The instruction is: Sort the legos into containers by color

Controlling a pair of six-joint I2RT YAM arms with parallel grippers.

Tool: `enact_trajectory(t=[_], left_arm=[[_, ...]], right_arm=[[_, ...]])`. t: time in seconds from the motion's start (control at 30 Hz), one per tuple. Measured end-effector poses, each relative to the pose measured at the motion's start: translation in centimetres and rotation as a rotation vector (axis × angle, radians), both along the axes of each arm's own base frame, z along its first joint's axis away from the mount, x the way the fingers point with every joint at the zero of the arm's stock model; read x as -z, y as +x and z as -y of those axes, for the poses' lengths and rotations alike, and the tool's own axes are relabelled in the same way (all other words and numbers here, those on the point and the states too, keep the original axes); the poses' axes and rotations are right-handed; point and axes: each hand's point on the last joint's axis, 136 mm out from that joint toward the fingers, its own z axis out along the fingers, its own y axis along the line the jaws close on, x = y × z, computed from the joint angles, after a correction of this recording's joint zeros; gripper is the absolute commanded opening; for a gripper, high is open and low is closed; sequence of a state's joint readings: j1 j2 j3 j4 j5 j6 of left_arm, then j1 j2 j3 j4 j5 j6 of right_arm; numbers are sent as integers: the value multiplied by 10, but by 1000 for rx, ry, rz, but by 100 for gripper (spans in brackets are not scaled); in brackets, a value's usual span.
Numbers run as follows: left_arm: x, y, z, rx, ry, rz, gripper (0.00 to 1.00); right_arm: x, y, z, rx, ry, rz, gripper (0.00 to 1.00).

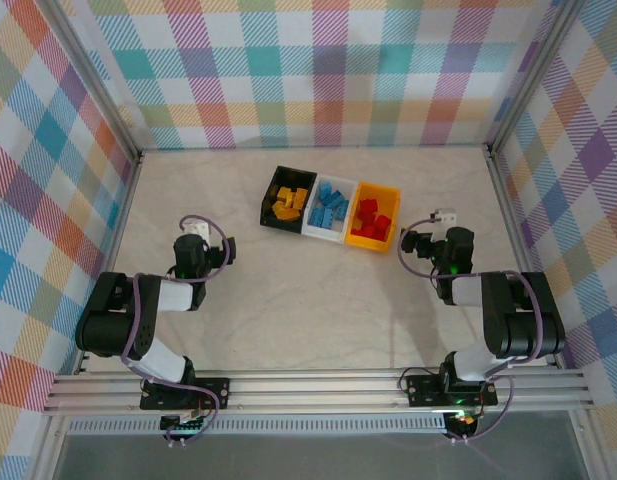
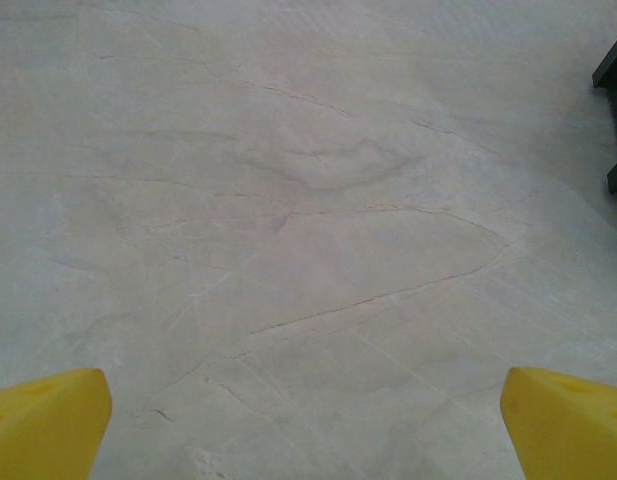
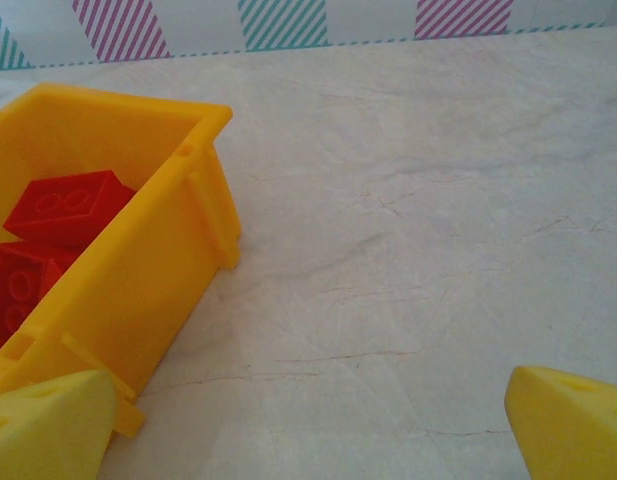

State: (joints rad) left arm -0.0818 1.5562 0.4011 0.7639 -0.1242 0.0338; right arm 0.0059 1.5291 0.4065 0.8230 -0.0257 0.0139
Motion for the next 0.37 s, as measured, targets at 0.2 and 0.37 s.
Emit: enact_trajectory(t=[0.2,0.37], left_arm=[[0,0,0,0,0,0,100],[0,0,0,0,0,0,100]], right_arm=[[1,-1,0,-2,1,-6,100],[2,-1,0,-2,1,-10,100]])
